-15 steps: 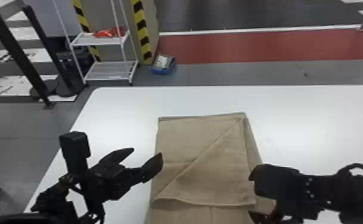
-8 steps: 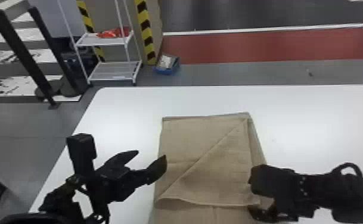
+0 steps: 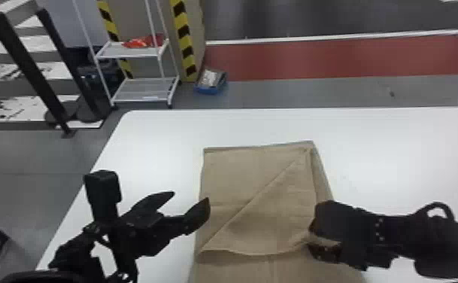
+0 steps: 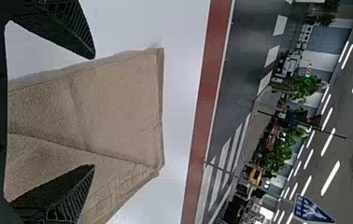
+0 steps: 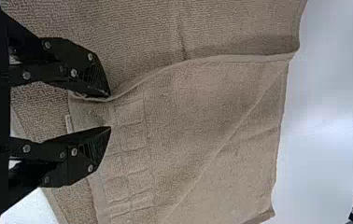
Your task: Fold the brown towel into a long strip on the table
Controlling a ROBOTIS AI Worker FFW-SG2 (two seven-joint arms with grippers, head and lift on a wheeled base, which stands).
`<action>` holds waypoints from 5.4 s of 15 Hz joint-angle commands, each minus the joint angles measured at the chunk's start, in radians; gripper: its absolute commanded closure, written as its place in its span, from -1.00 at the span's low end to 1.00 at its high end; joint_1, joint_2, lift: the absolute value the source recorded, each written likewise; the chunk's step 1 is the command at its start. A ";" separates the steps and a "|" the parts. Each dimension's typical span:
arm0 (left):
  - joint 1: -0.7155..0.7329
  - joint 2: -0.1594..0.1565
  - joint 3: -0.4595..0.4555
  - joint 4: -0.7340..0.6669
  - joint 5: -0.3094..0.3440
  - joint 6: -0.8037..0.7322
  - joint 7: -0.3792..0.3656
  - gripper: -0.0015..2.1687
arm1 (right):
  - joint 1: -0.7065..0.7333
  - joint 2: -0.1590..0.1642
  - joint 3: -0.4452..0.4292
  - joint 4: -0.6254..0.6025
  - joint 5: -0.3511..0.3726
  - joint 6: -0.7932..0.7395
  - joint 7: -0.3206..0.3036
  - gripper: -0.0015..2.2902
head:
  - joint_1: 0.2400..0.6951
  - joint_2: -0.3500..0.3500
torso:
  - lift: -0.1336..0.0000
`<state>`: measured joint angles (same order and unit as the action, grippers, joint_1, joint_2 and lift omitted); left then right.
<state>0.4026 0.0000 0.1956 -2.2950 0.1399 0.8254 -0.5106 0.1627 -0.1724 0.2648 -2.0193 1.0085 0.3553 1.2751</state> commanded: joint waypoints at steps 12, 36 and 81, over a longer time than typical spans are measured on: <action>-0.289 -0.003 0.022 0.204 -0.063 0.134 -0.029 -0.87 | 0.064 -0.002 -0.234 -0.151 -0.130 -0.015 0.021 0.29 | 1.00 0.28 | -0.85; -0.788 0.017 -0.153 1.011 -0.522 -0.102 -0.034 0.98 | 0.195 -0.007 -0.526 -0.216 -0.286 -0.147 0.026 0.29 | 1.00 -0.06 | -0.85; -0.139 -0.003 -0.056 0.048 -0.339 0.211 -0.068 -0.77 | 0.118 -0.006 -1.095 -0.016 -0.308 -0.298 0.092 0.29 | 1.00 -1.00 | -0.85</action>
<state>0.3194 0.0000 0.1582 -2.3099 -0.1652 1.0173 -0.5742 0.2728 -0.1817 -0.8208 -2.0319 0.7010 0.0595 1.3622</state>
